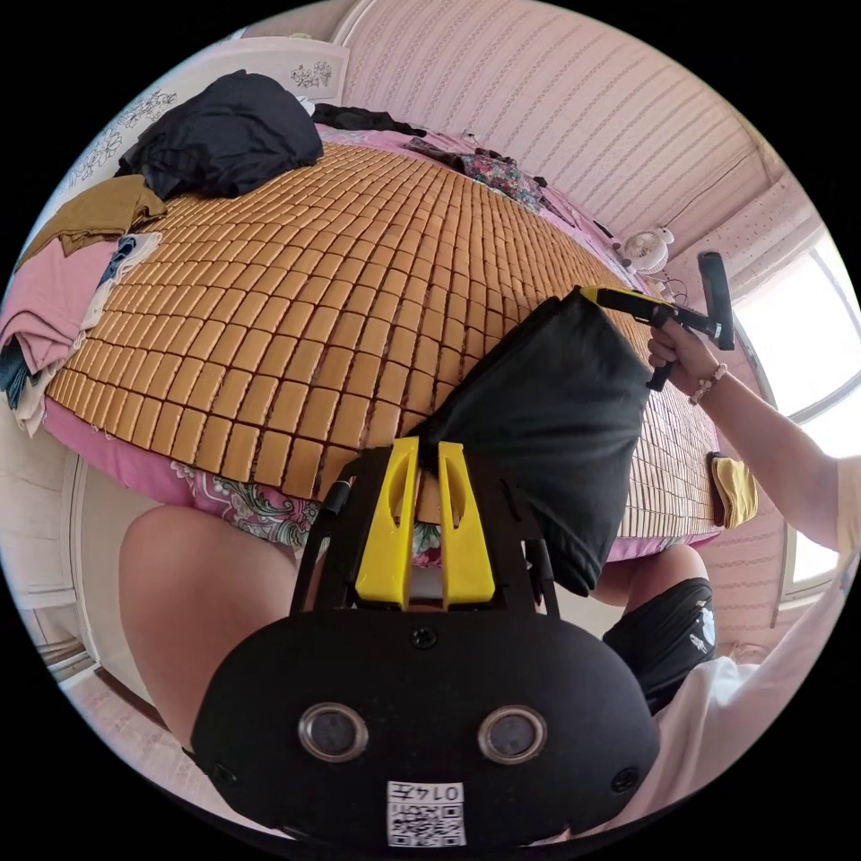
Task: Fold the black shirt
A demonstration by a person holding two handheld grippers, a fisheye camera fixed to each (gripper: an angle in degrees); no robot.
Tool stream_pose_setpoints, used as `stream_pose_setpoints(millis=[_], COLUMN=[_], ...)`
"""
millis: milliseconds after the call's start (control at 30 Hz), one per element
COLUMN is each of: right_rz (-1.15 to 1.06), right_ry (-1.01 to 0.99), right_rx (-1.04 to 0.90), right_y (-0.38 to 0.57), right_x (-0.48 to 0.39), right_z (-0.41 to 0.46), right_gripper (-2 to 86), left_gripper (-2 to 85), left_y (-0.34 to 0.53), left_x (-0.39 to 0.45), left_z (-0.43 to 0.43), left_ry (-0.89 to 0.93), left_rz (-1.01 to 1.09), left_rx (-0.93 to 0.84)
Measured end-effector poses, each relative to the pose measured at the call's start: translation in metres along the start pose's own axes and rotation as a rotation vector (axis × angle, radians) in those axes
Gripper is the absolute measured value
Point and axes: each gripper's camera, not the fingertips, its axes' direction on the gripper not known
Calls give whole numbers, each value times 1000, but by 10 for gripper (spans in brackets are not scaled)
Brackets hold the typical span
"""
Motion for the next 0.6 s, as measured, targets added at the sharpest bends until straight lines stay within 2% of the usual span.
stream_pose_setpoints(millis=[100, 267, 467, 533, 600], right_rz=[36, 71, 40, 37, 47], right_ry=[-12, -3, -55, -80, -128], right_rx=[-24, 15, 8, 59, 127], right_y=[10, 26, 45, 61, 79], right_x=[1, -6, -15, -18, -20], right_z=[9, -5, -31, -54, -82], right_gripper=[105, 79, 48, 37, 29], left_gripper=[54, 80, 31, 17, 6], left_y=[15, 41, 77, 86, 102], left_x=[10, 35, 57, 59, 69], left_z=[3, 18, 37, 38, 36], left_ry=[-36, -153, -179, -126, -152], left_rz=[3, 83, 149, 165, 194], left_rx=[23, 47, 52, 28, 25])
